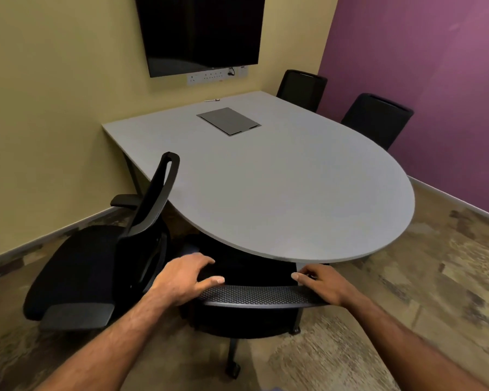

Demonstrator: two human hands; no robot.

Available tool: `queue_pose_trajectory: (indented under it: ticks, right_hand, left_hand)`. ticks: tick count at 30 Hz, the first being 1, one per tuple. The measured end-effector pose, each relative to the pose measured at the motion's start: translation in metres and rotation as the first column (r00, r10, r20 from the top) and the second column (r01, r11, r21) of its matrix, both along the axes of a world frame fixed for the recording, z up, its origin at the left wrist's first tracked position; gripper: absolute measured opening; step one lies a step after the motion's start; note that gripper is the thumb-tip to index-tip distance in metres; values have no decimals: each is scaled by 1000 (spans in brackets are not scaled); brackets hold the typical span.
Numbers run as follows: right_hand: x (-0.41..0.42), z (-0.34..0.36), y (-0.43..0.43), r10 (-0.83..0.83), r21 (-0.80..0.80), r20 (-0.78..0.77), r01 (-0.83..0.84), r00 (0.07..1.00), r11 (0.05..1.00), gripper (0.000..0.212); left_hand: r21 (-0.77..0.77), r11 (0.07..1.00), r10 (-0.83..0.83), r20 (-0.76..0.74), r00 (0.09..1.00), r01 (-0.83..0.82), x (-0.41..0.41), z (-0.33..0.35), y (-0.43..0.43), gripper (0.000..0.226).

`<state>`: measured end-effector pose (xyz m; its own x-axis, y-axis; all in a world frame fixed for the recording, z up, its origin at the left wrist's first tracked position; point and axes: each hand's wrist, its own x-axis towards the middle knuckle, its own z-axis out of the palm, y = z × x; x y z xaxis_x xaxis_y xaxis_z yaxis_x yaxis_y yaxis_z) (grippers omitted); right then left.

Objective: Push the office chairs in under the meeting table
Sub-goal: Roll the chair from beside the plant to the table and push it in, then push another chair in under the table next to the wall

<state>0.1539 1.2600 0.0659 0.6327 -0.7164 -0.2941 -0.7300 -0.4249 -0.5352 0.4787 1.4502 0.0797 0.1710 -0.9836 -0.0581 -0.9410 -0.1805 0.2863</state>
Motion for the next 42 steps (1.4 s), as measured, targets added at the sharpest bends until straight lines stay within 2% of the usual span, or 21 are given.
queue_pose_trajectory:
  ticks: [4, 6, 8, 10, 12, 14, 18, 20, 22, 25, 29, 34, 37, 39, 42]
  right_hand:
    - [42, 1, -5, 36, -6, 19, -36, 999, 999, 68]
    - [77, 2, -17, 94, -35, 1, -94, 996, 995, 68]
    - [114, 4, -30, 161, -68, -13, -161, 987, 985, 70]
    - [160, 9, -40, 239, -107, -10, -238, 971, 965, 72]
    - [207, 17, -50, 323, -141, 17, -318, 946, 938, 74]
    - [256, 27, -61, 402, -204, 48, -385, 914, 900, 75]
    - [336, 47, -74, 511, -321, 80, -463, 856, 826, 77]
    - [372, 49, -80, 576, -367, 62, -519, 815, 772, 76]
    - [402, 52, -83, 630, -398, 31, -569, 776, 720, 75]
    - [440, 51, -87, 686, -433, -27, -627, 727, 648, 73]
    - [473, 39, -90, 716, -431, -54, -663, 696, 612, 63]
    - [483, 15, -95, 752, -457, -119, -708, 649, 539, 62]
    - [483, 3, -98, 726, -462, -47, -659, 686, 593, 54]
    - [482, 0, -101, 676, -488, 19, -583, 737, 649, 50]
    - [484, 2, -108, 651, -536, 66, -523, 757, 663, 55]
  left_hand:
    - [-256, 966, 63, 115, 991, -31, 33, 30, -12, 42]
    - [-412, 908, 140, 121, 983, -78, 56, 43, -21, 35]
    - [-497, 852, 255, 123, 959, -163, 79, 53, -29, 33]
    - [-440, 829, 416, 71, 907, -346, 100, 55, -35, 42]
    - [-299, 790, 562, 6, 827, -535, 115, 47, -44, 59]
    - [-153, 740, 660, -15, 751, -654, 126, 33, -52, 77]
    - [141, 657, 754, -115, 647, -740, 142, 9, -53, 101]
    - [234, 658, 745, -71, 663, -715, 147, -3, -50, 98]
    - [224, 674, 721, 5, 692, -704, 146, -11, -46, 87]
    - [173, 656, 745, 1, 667, -734, 149, -16, -44, 71]
    - [204, 669, 732, -11, 681, -715, 154, -15, -36, 66]
    - [192, 735, 668, -36, 744, -650, 165, -13, -2, 64]
    - [186, 763, 629, 7, 777, -620, 174, -11, 26, 68]
    - [152, 748, 650, 28, 759, -646, 175, -12, 43, 76]
    - [-53, 678, 734, -9, 679, -733, 171, -17, 56, 82]
